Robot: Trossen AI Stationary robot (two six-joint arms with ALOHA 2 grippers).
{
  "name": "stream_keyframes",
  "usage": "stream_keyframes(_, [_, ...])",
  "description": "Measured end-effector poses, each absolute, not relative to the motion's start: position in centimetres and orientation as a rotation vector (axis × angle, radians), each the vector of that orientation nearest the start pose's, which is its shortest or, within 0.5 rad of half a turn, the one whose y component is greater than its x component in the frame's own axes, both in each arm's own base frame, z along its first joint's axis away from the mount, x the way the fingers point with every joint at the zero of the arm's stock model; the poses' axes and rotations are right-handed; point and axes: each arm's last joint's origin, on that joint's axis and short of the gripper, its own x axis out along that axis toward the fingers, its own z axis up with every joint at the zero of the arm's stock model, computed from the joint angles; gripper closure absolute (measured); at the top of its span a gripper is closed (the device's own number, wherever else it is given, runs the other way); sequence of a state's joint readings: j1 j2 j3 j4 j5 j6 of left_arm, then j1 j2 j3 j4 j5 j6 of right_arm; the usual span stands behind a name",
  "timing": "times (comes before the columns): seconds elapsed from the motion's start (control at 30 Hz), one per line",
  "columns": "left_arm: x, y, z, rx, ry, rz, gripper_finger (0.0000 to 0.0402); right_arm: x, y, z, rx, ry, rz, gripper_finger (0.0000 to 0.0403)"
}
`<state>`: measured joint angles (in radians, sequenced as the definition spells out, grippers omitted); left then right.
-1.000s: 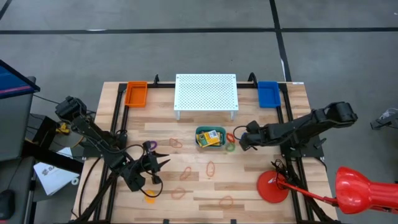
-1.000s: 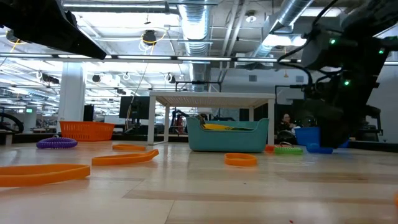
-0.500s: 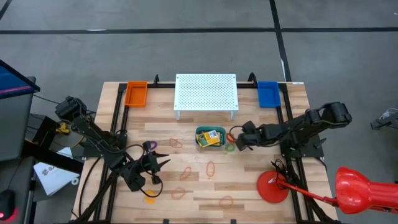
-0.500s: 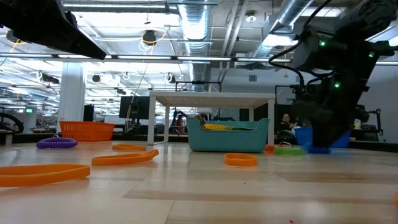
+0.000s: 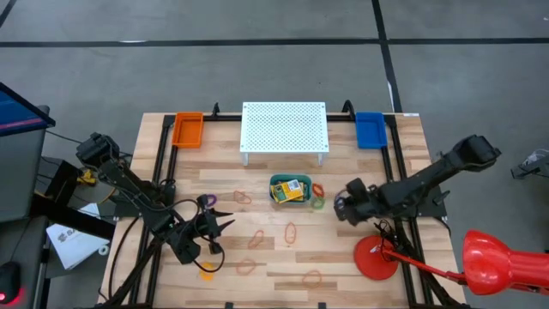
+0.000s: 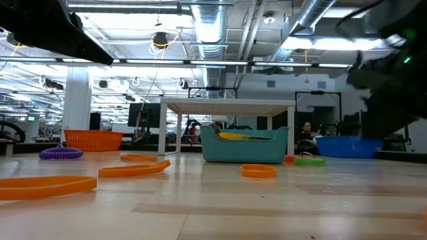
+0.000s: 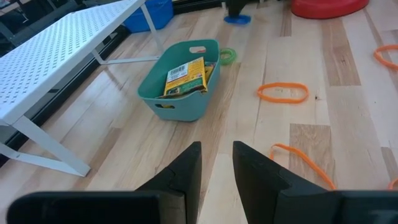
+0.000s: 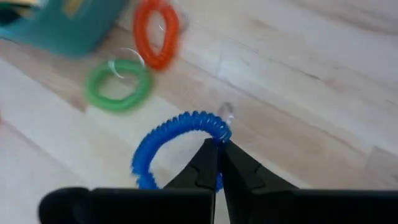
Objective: Pick & Place Office Desk Supplies
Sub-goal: Put the blue keychain into the blue bin
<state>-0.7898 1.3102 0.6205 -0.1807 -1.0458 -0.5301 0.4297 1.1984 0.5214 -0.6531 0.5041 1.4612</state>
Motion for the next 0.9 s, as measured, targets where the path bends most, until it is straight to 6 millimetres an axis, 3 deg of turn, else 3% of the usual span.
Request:
stream_keyframes(0.2, [18.1, -14.7, 18.6, 0.182, 0.44, 0.366, 0.0316, 14.8, 5.6, 20.5, 0.539, 0.69, -0.943, 0.0401])
stream_keyframes(0.43, [18.1, -14.7, 18.6, 0.183, 0.439, 0.367, 0.0316, 13.3, 1.9, 26.0, 0.354, 0.7, -1.14, 0.0402])
stream_keyframes(0.57, [18.1, -14.7, 18.6, 0.182, 0.439, 0.367, 0.0316, 13.3, -0.8, 27.0, 0.29, 0.763, -1.209, 0.0402])
stream_keyframes(0.9, [18.1, -14.7, 18.7, 0.175, 0.431, 0.37, 0.0316, 13.7, -8.6, 27.2, 0.275, 0.912, -1.277, 0.0403])
